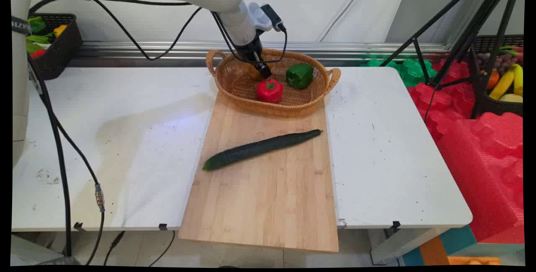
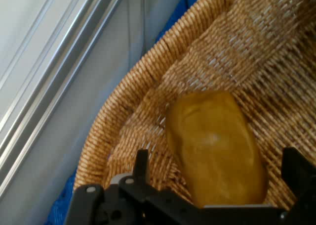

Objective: Pick up the cucumber from the cutting board

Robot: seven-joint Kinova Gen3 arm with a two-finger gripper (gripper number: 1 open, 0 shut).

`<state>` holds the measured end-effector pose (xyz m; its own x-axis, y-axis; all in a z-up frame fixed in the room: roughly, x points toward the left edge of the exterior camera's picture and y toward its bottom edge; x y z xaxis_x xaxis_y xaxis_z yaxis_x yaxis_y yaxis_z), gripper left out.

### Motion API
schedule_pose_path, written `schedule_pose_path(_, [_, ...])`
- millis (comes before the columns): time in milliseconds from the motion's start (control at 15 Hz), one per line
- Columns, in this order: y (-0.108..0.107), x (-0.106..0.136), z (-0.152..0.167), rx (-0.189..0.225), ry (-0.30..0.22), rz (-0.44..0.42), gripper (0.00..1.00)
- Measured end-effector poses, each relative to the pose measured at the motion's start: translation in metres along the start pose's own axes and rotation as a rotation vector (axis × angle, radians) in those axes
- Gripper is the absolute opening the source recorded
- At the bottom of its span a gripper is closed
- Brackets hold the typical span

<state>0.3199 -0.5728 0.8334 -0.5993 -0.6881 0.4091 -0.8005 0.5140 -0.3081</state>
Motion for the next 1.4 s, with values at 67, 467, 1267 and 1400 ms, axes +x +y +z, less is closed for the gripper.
schedule_pose_path(67, [0.0, 0.0, 0.0, 0.002, 0.007, 0.002, 1.0])
schedule_pose_path(467, [0.003, 0.001, -0.019, 0.008, 0.062, 0.022, 1.0])
schedule_pose_path(1267, [0.007, -0.033, -0.119, -0.03, 0.217, 0.048, 1.0])
schedule_pose_path(1400, [0.011, -0.049, -0.139, -0.05, 0.232, 0.058, 1.0])
